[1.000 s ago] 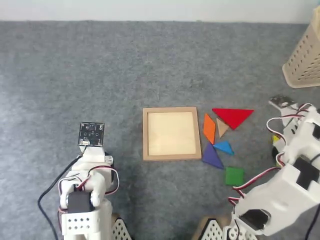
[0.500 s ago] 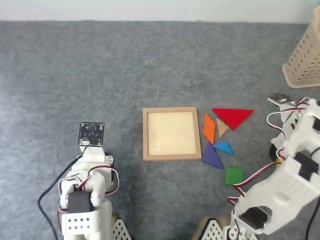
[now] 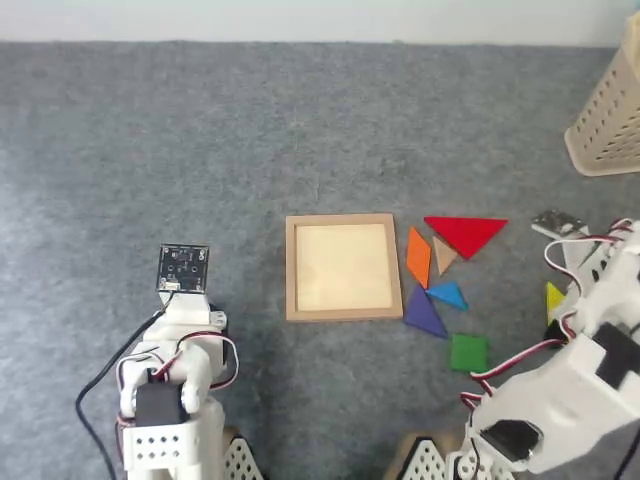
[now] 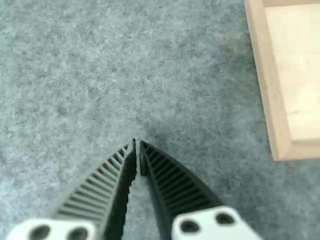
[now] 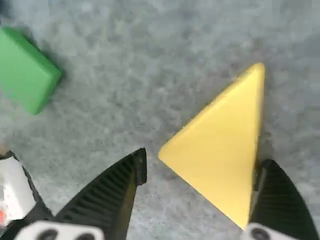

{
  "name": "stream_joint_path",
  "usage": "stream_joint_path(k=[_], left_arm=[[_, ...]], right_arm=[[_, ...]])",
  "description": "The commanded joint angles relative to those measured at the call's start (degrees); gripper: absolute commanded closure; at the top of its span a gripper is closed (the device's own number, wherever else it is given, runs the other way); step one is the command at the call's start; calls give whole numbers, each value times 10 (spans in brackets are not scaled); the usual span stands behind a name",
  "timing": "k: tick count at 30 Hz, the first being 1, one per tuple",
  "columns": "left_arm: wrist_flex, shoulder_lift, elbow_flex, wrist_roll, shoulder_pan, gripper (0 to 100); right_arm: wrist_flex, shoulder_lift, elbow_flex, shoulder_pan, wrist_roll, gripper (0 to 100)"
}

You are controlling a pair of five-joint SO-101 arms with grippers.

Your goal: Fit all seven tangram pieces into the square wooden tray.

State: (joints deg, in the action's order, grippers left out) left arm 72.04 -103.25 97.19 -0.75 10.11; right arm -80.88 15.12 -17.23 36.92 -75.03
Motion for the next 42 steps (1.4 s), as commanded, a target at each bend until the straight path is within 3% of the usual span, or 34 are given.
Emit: stream_joint_path(k=[1, 5, 27, 33, 42], left_arm=[[3, -10, -7, 5, 2, 988], [3, -10, -7, 5, 2, 988], [3, -10, -7, 5, 2, 988], [3, -10, -7, 5, 2, 988], [3, -10, -7, 5, 2, 988]], right_arm=[[12, -25, -14, -2, -25, 660], [41, -19, -16, 0, 5, 661], [85, 63, -18, 3, -8, 665], [86, 63, -47, 1, -4, 839], [124, 57, -8, -13, 200, 931]])
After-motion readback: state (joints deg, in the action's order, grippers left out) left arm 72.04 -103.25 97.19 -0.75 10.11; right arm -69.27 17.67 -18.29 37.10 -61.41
